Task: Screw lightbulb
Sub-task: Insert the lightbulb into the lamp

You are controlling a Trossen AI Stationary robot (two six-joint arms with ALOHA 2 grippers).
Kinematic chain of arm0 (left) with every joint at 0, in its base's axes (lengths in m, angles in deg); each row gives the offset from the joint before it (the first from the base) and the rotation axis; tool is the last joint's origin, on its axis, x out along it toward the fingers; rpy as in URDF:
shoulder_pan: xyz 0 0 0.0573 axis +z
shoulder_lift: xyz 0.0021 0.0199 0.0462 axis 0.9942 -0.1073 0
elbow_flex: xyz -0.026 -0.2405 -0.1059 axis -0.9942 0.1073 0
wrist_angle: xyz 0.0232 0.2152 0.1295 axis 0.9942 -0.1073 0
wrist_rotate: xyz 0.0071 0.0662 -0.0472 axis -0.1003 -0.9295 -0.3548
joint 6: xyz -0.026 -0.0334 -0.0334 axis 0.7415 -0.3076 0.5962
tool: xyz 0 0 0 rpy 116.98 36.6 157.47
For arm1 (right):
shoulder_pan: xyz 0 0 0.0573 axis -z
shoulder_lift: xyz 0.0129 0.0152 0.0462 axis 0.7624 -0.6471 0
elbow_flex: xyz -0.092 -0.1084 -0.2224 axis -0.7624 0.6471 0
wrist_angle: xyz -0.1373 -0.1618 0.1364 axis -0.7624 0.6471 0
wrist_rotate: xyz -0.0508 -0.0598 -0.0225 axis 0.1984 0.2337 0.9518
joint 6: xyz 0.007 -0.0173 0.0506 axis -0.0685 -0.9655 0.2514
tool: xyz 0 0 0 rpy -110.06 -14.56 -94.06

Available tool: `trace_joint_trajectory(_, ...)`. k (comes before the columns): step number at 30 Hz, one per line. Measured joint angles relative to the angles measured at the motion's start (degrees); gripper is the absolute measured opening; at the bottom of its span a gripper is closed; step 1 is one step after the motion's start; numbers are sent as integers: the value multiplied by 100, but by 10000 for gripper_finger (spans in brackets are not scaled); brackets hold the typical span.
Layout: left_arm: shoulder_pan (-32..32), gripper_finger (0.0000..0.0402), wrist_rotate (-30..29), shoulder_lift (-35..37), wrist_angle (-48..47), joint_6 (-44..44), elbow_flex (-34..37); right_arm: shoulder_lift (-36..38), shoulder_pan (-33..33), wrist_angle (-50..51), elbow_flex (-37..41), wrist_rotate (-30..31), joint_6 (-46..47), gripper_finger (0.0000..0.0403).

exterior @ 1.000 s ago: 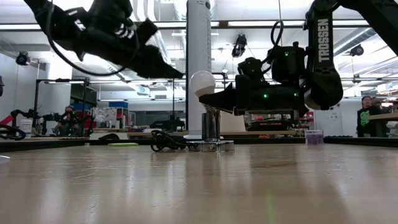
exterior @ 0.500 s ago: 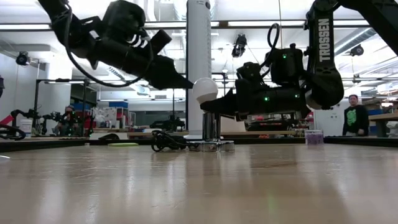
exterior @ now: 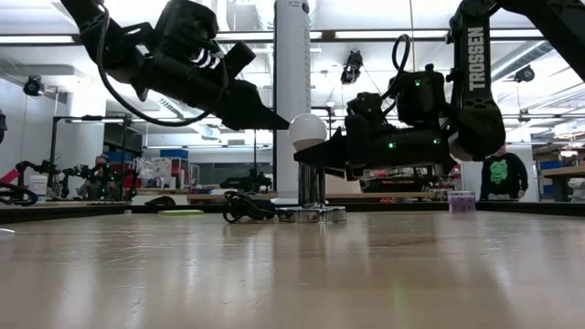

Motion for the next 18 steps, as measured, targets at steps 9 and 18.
trace_joint_trajectory(9,0,155,-37,0,6,2,-60,81,-79,39,8,0,-11,228)
trace_joint_trajectory(18,0,155,-40,2,-29,20,-68,422,-87,642,124,2,-37,246)
